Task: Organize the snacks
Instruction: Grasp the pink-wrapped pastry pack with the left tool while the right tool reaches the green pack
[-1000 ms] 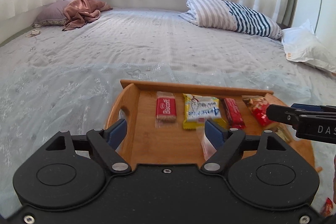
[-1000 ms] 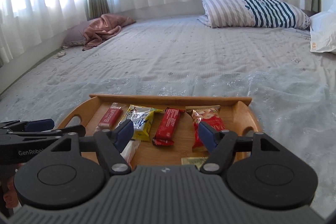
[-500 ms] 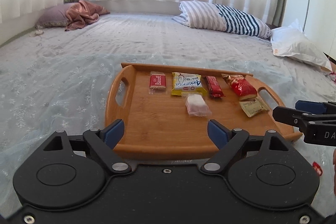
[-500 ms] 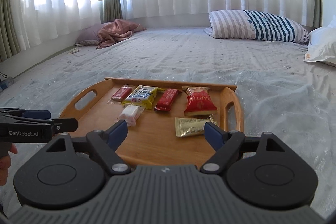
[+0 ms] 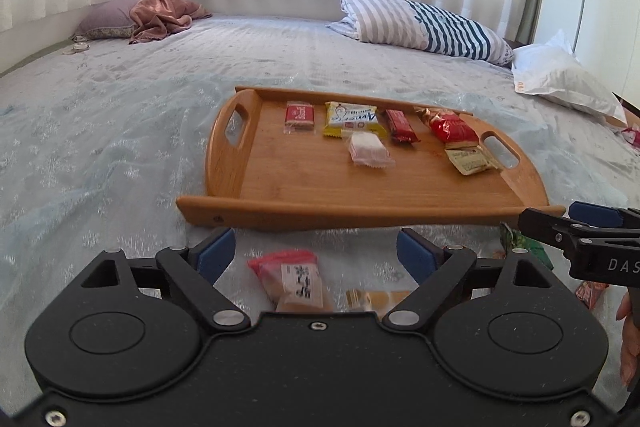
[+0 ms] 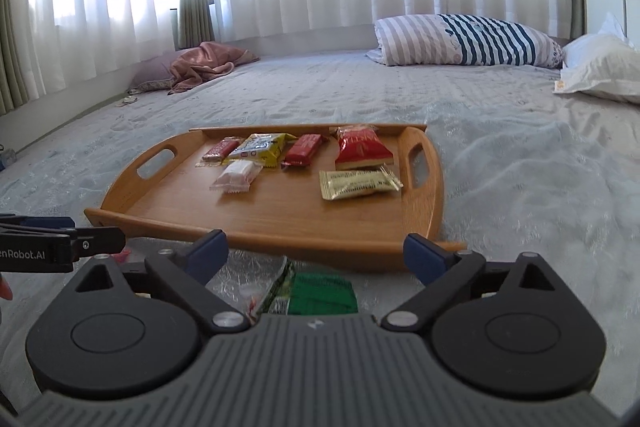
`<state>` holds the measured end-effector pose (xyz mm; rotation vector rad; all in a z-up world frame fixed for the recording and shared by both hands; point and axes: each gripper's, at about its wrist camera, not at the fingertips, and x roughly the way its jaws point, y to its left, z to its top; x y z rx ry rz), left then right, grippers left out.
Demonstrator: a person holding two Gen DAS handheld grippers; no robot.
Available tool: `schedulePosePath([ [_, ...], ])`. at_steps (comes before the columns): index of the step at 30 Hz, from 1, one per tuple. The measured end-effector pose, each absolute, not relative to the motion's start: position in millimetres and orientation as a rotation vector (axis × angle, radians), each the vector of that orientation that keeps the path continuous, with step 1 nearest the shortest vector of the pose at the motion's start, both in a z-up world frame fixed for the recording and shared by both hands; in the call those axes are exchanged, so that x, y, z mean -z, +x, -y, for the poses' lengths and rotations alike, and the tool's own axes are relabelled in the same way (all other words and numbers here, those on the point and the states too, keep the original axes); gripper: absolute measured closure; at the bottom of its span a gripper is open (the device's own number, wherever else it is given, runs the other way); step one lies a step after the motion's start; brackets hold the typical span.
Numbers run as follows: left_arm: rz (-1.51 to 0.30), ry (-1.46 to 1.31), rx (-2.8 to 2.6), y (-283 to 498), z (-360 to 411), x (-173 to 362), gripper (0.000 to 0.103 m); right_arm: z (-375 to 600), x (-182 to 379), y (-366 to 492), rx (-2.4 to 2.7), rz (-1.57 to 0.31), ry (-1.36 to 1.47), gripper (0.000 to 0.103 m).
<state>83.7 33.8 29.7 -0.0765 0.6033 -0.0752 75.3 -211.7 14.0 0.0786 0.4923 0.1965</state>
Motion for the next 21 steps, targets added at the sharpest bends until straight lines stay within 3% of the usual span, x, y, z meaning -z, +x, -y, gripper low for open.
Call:
schedulePosePath([
  [11, -0.593, -0.059, 0.035, 70, -33, -12, 0.022, 214, 7, 64, -0.163, -0.505, 0.154, 0.000],
  [14, -0.592, -0.073, 0.033, 68, -34, -9, 0.034, 210, 10, 62, -0.142, -0.488, 0.131, 0.000],
  [18, -0.596, -0.078, 0.034, 67, -32, -8, 0.063, 208, 12, 60, -0.140, -0.466, 0.121, 0.000],
  [21, -0.593, -0.069, 0.028, 67, -29, -8, 0.063, 209, 15, 61, -0.136, -0.475, 0.136, 0.003],
])
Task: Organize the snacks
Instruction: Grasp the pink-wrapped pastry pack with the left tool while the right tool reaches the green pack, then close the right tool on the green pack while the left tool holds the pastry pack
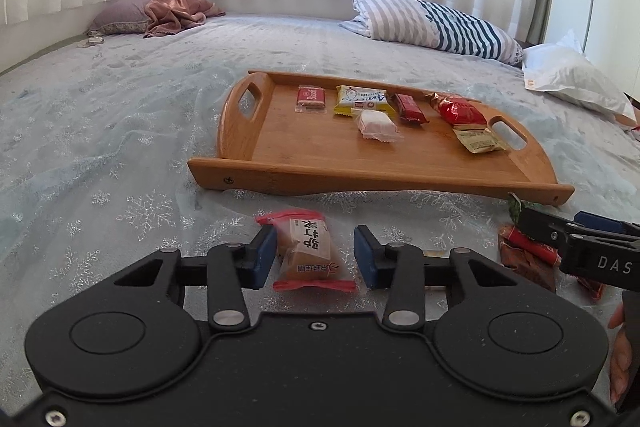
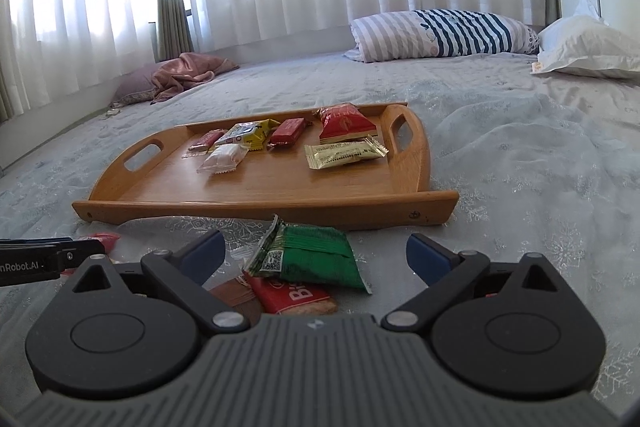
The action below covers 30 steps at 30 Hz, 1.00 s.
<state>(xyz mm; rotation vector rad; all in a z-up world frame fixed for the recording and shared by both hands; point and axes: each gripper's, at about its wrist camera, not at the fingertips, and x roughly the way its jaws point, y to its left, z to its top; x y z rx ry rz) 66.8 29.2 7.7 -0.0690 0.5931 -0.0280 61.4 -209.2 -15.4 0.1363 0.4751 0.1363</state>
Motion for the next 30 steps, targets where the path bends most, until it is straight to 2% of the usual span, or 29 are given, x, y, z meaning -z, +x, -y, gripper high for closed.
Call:
schedulePosePath([
  [6, -0.598, -0.063, 0.015, 68, -27, -4, 0.064, 216, 21, 66, -0.142, -0.506, 0.187, 0.015],
  [8, -0.595, -0.060, 0.007, 68, -27, -4, 0.070, 217, 22, 66, -0.143, -0.506, 0.195, 0.020],
  [10, -0.594, -0.052, 0.005, 68, -25, -4, 0.072, 217, 23, 65, -0.139, -0.502, 0.193, 0.033],
  [13, -0.591, -0.042, 0.005, 67, -24, -4, 0.074, 217, 25, 63, -0.125, -0.495, 0.197, 0.042],
  [21, -0.594, -0.045, 0.021, 66, -25, -8, 0.079, 217, 23, 61, -0.105, -0.473, 0.193, 0.045],
  [30, -0.567, -0.041, 0.047, 60, -23, -21, 0.080, 209, 8, 49, -0.084, -0.407, 0.128, 0.046],
])
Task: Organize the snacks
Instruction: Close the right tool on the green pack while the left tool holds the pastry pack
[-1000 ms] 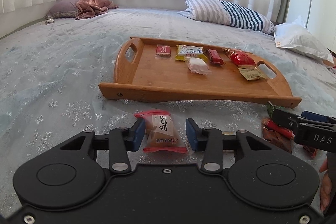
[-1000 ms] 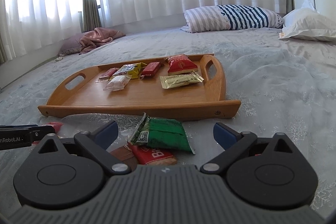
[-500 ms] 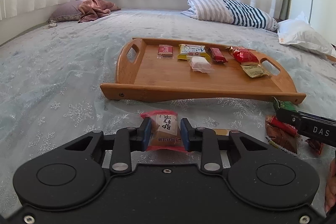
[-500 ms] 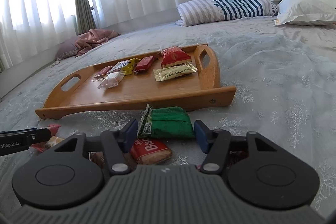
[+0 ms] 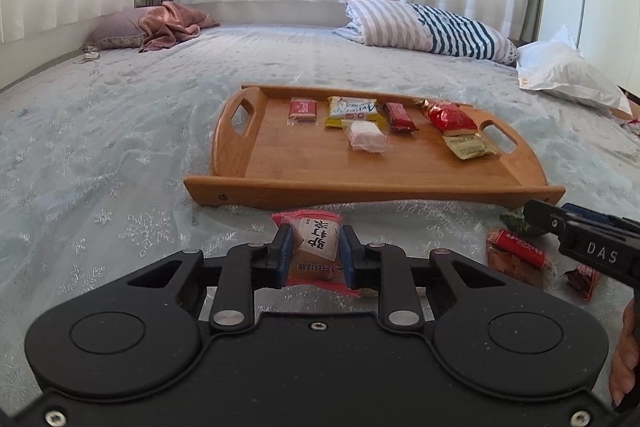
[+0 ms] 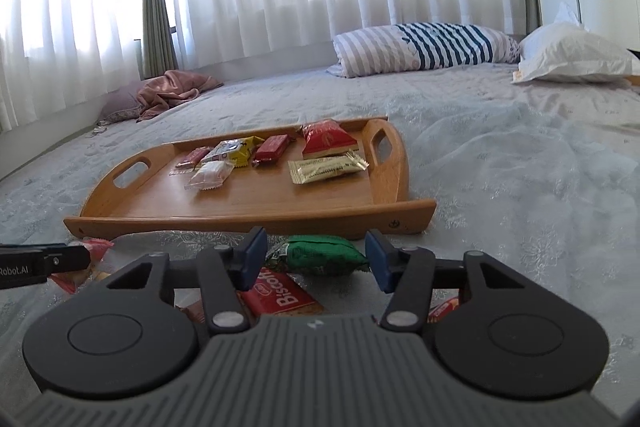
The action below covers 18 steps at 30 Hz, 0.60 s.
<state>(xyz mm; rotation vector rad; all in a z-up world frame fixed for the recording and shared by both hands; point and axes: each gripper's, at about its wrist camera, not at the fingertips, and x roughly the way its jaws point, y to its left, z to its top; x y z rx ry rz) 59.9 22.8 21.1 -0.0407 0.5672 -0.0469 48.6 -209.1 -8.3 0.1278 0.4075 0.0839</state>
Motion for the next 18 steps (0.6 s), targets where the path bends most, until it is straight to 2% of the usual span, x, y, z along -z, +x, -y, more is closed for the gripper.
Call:
schedulePosePath([
  [5, -0.541, -0.042, 0.051, 60, -24, -32, 0.080, 205, 3, 47, -0.083, -0.400, 0.105, 0.052],
  [6, -0.538, -0.044, 0.051, 60, -25, -34, 0.080, 205, 2, 47, -0.074, -0.408, 0.104, 0.075],
  [7, -0.536, -0.046, 0.049, 60, -25, -36, 0.080, 205, 1, 49, -0.063, -0.422, 0.103, 0.085],
  [8, -0.535, -0.048, 0.049, 60, -26, -37, 0.080, 207, 2, 50, -0.064, -0.433, 0.111, 0.082],
  [9, -0.534, -0.048, 0.049, 60, -26, -37, 0.080, 209, 4, 52, -0.082, -0.448, 0.127, 0.075],
  [10, -0.535, -0.048, 0.048, 60, -26, -37, 0.080, 211, 5, 54, -0.082, -0.464, 0.142, 0.060],
  [11, -0.535, -0.048, 0.049, 60, -26, -37, 0.080, 213, 9, 56, -0.084, -0.485, 0.161, 0.055],
  [12, -0.537, -0.048, 0.050, 61, -27, -37, 0.080, 215, 10, 57, -0.091, -0.497, 0.173, 0.044],
  [13, -0.539, -0.048, 0.051, 61, -27, -36, 0.080, 216, 12, 58, -0.091, -0.504, 0.188, 0.038],
  [15, -0.545, -0.050, 0.051, 61, -27, -35, 0.080, 216, 14, 61, -0.084, -0.515, 0.199, 0.036],
  [18, -0.553, -0.056, 0.052, 63, -27, -32, 0.080, 213, 12, 67, -0.105, -0.532, 0.219, 0.025],
])
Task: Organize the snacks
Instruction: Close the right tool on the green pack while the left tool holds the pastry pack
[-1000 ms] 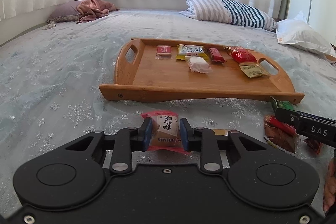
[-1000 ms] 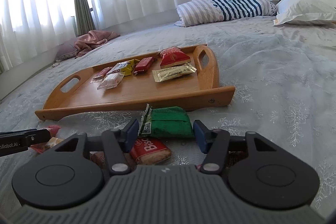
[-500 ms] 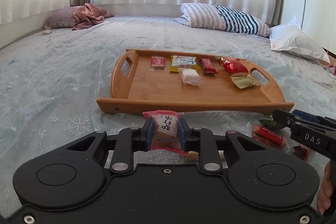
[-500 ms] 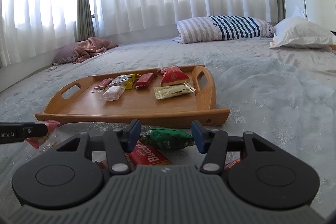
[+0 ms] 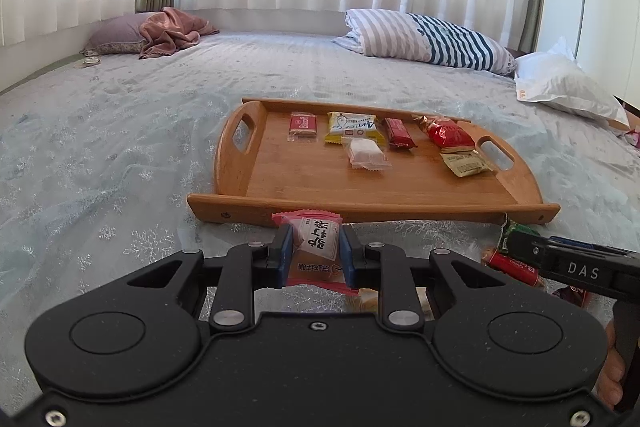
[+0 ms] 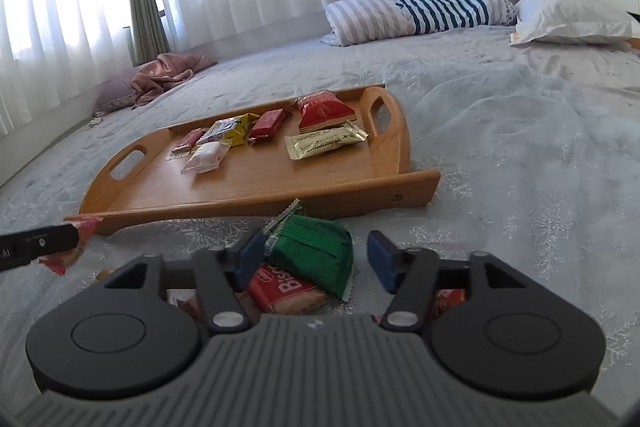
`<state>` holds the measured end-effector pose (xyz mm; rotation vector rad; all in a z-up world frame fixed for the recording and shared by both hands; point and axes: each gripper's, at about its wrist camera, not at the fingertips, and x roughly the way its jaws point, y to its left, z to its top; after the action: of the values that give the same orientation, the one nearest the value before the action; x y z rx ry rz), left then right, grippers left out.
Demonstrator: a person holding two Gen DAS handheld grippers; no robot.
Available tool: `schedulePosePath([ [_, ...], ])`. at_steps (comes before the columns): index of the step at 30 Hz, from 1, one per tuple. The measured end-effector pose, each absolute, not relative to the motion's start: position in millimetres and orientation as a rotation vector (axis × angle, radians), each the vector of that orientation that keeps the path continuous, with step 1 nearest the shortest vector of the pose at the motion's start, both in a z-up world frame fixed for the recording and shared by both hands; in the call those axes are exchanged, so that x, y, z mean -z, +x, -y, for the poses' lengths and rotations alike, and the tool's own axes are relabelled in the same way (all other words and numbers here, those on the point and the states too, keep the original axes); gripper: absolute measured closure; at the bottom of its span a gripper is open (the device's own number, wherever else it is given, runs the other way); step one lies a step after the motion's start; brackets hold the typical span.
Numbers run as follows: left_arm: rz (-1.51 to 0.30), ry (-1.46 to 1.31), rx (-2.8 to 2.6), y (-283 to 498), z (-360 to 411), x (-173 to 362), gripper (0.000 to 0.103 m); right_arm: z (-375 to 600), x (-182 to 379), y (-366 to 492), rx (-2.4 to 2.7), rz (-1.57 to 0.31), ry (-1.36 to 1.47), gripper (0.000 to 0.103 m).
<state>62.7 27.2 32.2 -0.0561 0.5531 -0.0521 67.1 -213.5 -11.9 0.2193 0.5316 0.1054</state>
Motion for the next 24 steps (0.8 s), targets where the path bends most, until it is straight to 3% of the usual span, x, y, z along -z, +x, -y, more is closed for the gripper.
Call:
schedulePosePath([
  [7, -0.556, -0.057, 0.053, 66, -27, -30, 0.080, 202, 13, 85, -0.053, -0.595, 0.248, 0.020],
  [8, -0.556, -0.058, 0.053, 67, -27, -30, 0.080, 201, 14, 86, -0.044, -0.603, 0.250, 0.024],
  [9, -0.556, -0.059, 0.054, 68, -26, -30, 0.080, 200, 15, 86, -0.035, -0.600, 0.246, 0.037],
  [13, -0.551, -0.063, 0.059, 69, -27, -31, 0.080, 196, 13, 80, -0.039, -0.574, 0.202, 0.051],
  [24, -0.548, -0.095, 0.091, 91, -37, -45, 0.080, 194, -14, 70, -0.092, -0.485, 0.114, 0.053],
])
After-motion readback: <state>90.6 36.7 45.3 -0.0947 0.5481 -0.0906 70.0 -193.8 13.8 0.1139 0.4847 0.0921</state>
